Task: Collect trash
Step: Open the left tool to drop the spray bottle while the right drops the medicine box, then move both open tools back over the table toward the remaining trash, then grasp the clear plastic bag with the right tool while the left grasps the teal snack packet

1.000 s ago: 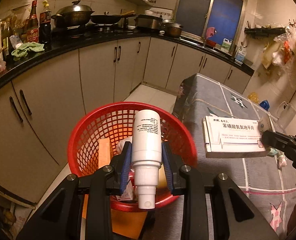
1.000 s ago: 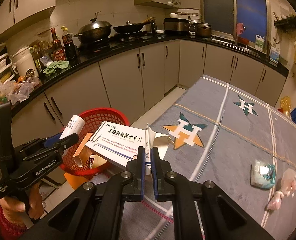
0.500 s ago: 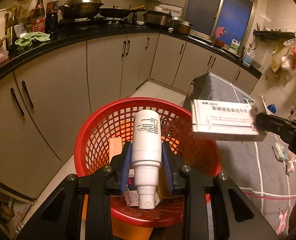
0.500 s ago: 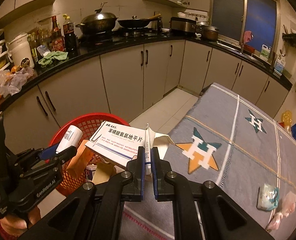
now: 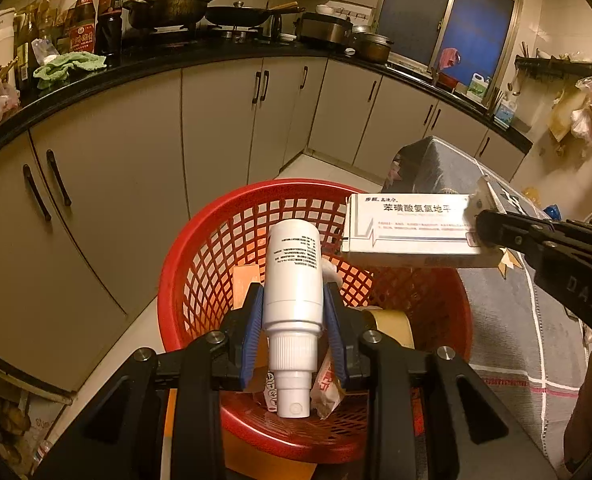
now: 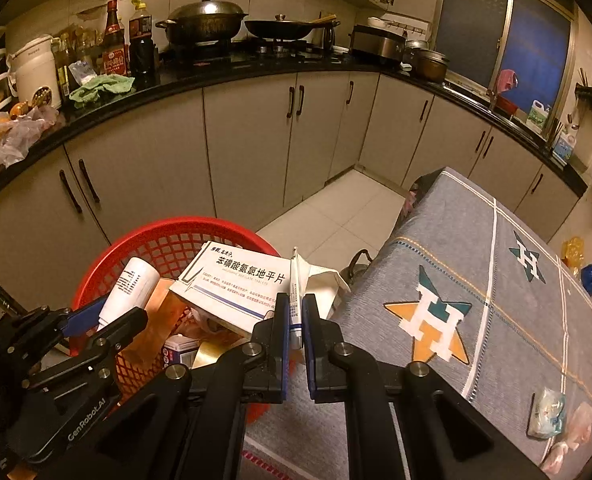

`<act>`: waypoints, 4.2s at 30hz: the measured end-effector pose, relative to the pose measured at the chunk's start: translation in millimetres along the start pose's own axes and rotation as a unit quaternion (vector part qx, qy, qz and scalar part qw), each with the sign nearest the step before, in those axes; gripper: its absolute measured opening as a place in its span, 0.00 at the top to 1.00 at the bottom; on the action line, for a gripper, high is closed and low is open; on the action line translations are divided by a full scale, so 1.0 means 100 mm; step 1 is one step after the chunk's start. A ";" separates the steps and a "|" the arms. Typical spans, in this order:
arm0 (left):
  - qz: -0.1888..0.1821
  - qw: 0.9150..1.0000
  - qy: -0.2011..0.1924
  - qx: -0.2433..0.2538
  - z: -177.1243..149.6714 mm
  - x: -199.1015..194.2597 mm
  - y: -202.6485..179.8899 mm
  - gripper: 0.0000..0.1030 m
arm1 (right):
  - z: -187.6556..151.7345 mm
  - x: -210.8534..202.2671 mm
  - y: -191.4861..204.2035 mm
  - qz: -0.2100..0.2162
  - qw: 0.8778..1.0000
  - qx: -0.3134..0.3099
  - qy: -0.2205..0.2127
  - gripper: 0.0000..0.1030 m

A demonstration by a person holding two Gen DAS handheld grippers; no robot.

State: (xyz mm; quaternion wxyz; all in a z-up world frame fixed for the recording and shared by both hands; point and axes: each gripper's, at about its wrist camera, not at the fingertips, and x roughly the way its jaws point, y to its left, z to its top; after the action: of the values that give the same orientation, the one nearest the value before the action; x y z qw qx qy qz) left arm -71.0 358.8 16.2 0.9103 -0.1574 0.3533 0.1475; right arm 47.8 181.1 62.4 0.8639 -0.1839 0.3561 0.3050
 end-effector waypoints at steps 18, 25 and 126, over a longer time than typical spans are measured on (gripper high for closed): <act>0.006 1.000 0.006 0.000 -0.01 0.08 0.04 0.72 | 0.05 0.18 0.02 0.026 0.999 0.018 0.014 0.89; 0.008 1.000 -0.003 -0.002 -0.01 0.00 0.01 0.60 | 0.04 0.07 -0.05 0.032 0.999 0.035 0.005 0.80; -0.051 0.968 -0.016 0.245 -0.66 -0.61 -2.75 0.32 | -2.16 -1.55 -3.45 -0.036 0.914 0.405 -0.002 0.39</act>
State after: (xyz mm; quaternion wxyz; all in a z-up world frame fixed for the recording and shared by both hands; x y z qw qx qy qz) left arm -49.2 74.1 62.7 0.9329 0.0553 0.3557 0.0117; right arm 79.0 -253.4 62.9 0.8754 0.1692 0.4408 0.1040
